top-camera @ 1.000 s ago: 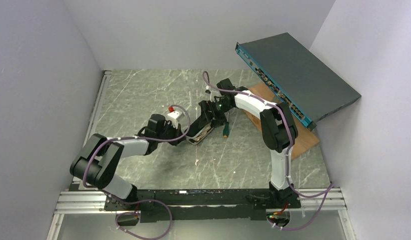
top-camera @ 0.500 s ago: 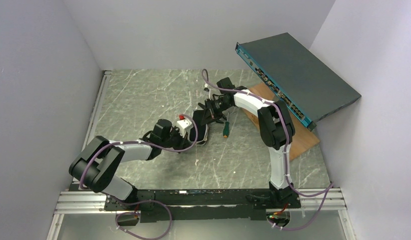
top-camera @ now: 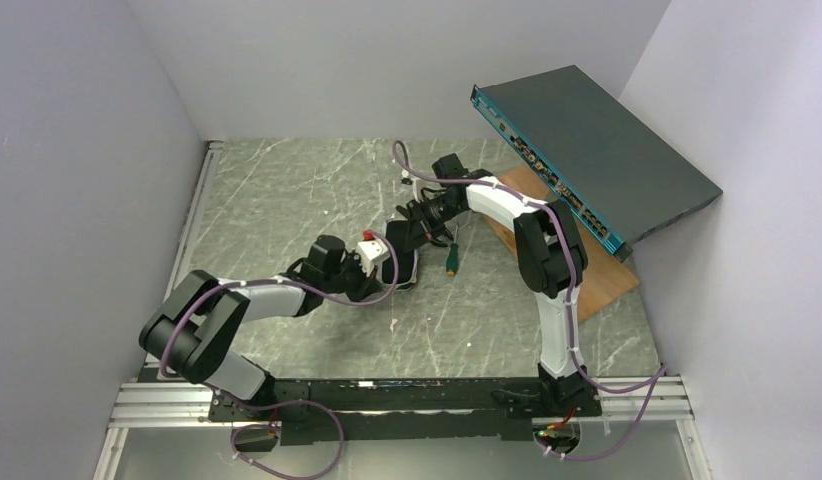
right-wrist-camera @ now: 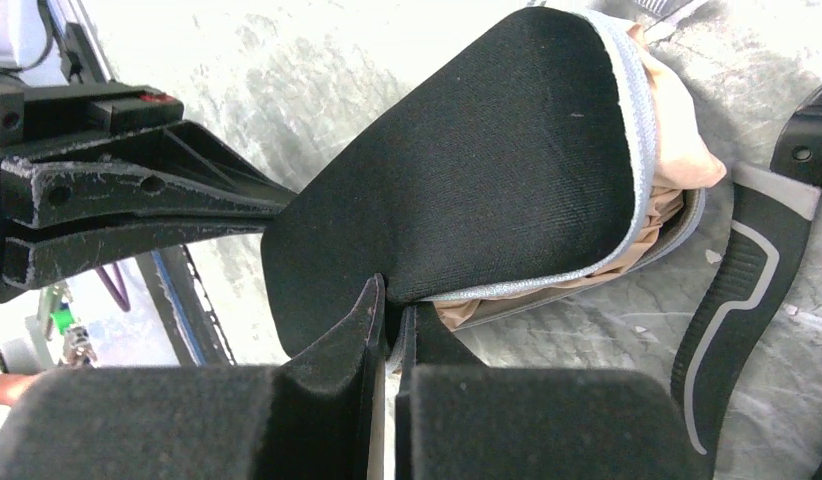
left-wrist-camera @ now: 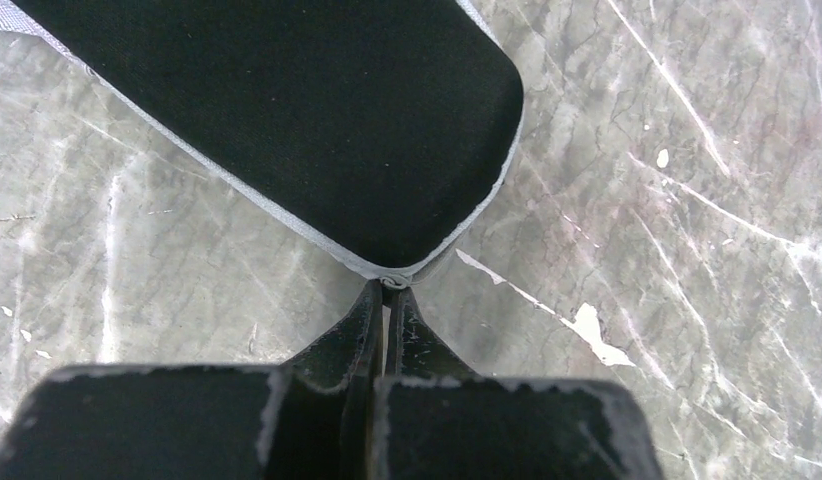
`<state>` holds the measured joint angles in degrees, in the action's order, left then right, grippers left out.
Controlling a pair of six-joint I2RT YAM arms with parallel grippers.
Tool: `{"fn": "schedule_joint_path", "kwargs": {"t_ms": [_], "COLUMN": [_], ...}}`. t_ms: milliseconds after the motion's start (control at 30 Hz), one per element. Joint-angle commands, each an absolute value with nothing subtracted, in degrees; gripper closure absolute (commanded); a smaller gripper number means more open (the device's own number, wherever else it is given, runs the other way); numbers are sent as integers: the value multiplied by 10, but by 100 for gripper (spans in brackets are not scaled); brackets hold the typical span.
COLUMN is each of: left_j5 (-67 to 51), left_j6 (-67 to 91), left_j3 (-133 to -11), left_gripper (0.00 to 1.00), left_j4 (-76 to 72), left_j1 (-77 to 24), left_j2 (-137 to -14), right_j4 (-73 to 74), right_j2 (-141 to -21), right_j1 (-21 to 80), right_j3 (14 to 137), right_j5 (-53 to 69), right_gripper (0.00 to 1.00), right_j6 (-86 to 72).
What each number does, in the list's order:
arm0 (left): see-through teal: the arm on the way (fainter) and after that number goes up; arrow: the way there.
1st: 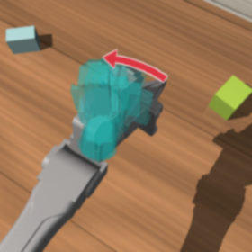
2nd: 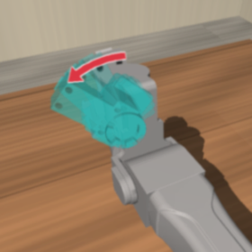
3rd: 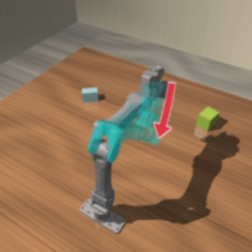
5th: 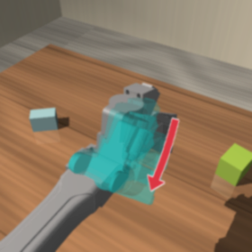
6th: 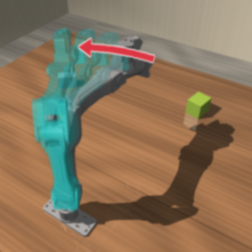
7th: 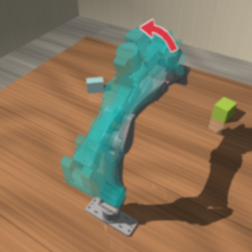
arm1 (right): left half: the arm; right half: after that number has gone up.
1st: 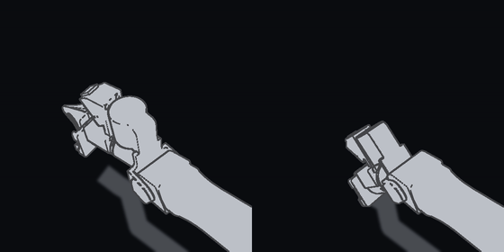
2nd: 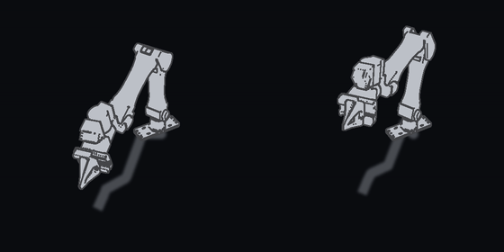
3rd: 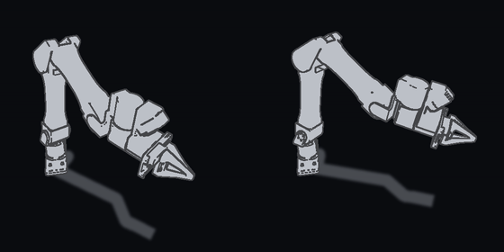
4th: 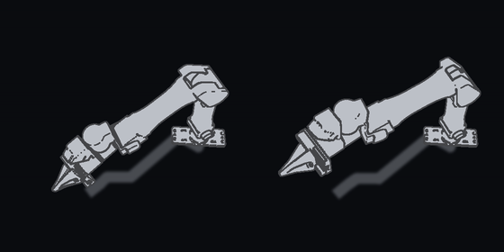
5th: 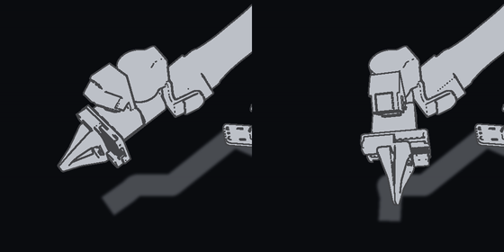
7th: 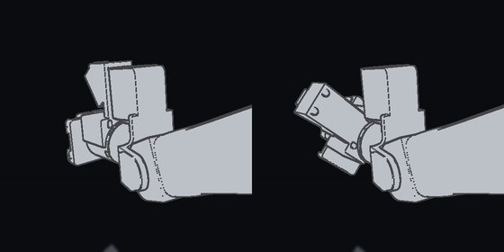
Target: Open the umbrella
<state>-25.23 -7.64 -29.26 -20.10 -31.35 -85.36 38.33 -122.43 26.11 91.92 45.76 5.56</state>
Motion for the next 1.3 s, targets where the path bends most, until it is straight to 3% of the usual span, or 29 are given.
{"fn": "schedule_joint_path", "kwargs": {"t_ms": [0, 533, 867, 1067, 1267], "left_j5": [-213, -195, -160, -195, -234], "left_j6": [-111, -184, -114, 20, 29], "left_j3": [-337, -441, -468, -482, -492], "left_gripper": [100, 100, 100, 95, 89], "left_j4": [-231, -255, -276, -320, -317], "left_j1": [-297, -269, -240, -200, -200], "left_j2": [-869, -955, -983, -987, -970], "right_j4": [468, 492, 499, 497, 483], "right_j2": [-1272, -1278, -1275, -1274, -1280], "right_j1": [276, 283, 278, 277, 259], "right_j3": [896, 908, 919, 923, 949], "right_j5": [358, 396, 410, 412, 435], "right_gripper": [100, 100, 100, 100, 100], "right_j6": [175, 204, 210, 208, 170]}}
